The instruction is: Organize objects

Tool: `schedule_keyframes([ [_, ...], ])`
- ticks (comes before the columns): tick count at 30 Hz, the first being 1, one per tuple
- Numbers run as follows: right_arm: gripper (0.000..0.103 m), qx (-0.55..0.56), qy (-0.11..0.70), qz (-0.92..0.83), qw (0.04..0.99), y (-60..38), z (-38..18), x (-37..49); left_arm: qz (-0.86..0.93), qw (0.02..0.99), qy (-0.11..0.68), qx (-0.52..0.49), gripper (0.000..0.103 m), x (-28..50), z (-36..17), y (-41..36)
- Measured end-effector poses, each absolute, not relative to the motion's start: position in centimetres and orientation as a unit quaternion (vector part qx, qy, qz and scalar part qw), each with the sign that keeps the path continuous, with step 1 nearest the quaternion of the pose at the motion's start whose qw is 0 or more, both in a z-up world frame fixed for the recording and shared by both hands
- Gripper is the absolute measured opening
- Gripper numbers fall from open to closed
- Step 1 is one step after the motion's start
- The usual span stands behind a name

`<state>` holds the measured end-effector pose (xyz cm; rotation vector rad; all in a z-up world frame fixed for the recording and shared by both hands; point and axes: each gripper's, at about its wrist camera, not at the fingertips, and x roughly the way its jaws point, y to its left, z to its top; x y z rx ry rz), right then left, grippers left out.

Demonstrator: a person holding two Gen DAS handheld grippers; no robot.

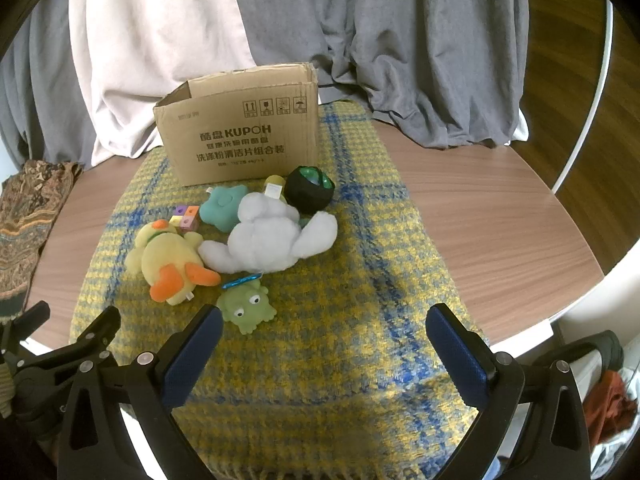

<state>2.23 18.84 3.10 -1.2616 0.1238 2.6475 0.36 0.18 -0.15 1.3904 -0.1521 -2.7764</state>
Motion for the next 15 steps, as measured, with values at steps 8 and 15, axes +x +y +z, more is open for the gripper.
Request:
schedule_keyframes([
  [8, 0.102, -0.427, 0.042, 0.897, 0.104, 18.87, 3.02, 2.22, -0.893, 0.017, -0.049, 0.447, 0.102, 0.35, -0.15, 0.18],
  [15, 0.102, -0.428, 0.045, 0.897, 0.103, 19.02, 3.08, 2.1, -0.893, 0.017, -0.049, 0.448, 0.102, 0.37, -0.14, 0.16],
])
